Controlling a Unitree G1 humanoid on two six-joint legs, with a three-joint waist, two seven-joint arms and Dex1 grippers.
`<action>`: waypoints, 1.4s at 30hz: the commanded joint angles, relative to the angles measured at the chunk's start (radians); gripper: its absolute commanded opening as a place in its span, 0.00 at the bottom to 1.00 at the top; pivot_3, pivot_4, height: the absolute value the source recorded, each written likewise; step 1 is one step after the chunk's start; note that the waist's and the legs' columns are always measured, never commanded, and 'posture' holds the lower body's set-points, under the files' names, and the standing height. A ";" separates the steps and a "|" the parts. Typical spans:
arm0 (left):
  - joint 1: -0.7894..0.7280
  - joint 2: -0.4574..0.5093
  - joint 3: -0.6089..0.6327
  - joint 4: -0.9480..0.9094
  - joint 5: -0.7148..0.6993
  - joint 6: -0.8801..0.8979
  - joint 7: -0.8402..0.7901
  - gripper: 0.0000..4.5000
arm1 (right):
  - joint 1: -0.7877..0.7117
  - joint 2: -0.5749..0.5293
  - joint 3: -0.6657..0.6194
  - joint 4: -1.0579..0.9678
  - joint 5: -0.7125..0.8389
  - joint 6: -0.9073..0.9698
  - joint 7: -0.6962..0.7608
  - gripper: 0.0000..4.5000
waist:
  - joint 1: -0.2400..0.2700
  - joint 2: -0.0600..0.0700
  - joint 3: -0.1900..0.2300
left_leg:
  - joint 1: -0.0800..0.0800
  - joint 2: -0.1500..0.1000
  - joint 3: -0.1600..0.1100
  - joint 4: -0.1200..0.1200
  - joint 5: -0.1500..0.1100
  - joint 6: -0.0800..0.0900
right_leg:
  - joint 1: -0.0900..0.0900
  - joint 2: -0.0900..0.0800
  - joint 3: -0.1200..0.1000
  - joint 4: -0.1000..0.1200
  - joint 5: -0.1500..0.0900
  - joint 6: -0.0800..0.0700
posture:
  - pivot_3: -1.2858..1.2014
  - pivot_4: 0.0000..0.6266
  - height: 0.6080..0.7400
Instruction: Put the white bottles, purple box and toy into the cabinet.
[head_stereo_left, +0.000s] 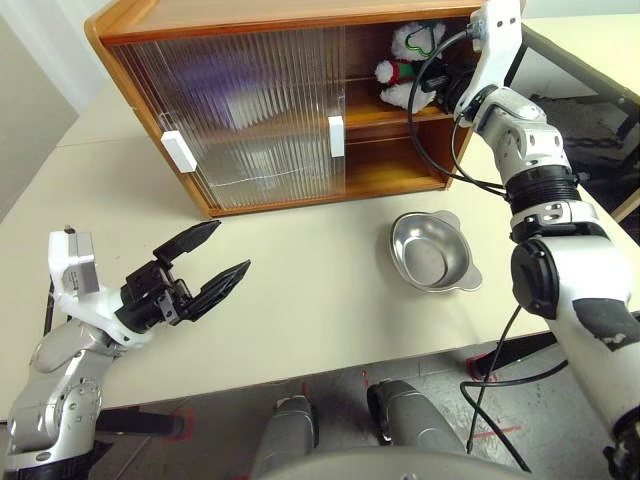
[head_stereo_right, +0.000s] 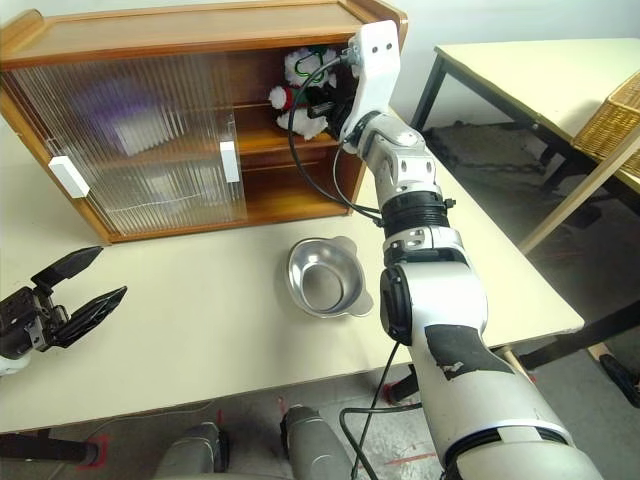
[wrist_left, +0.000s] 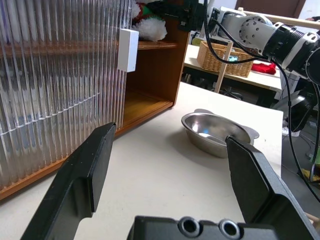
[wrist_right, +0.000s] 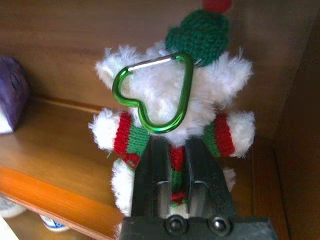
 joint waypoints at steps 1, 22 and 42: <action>0.010 0.004 0.015 0.011 0.009 -0.011 -0.008 1.00 | -0.018 -0.001 -0.004 0.007 -0.008 -0.002 0.011 0.39 | 0.000 0.000 0.000 | 0.000 0.000 0.000 0.000 0.000 0.000 | 0.000 0.000 0.000 0.000 0.000 0.000 | 0.46 0.12 1.00; 0.010 -0.006 0.000 0.025 0.013 -0.020 -0.015 1.00 | 0.066 -0.154 -0.003 -0.280 0.075 0.272 0.249 0.99 | 0.016 -0.001 0.000 | -0.004 0.001 0.000 0.001 0.000 0.000 | -0.002 0.000 0.000 -0.001 -0.001 0.000 | 0.45 0.14 1.00; 0.020 -0.002 0.008 0.039 0.005 -0.020 -0.038 1.00 | 0.582 -0.558 0.026 -0.717 0.330 0.831 0.630 0.99 | 0.009 -0.002 0.003 | 0.008 -0.001 0.003 0.003 -0.001 -0.001 | 0.010 0.002 0.001 0.000 -0.011 0.014 | 0.45 0.17 1.00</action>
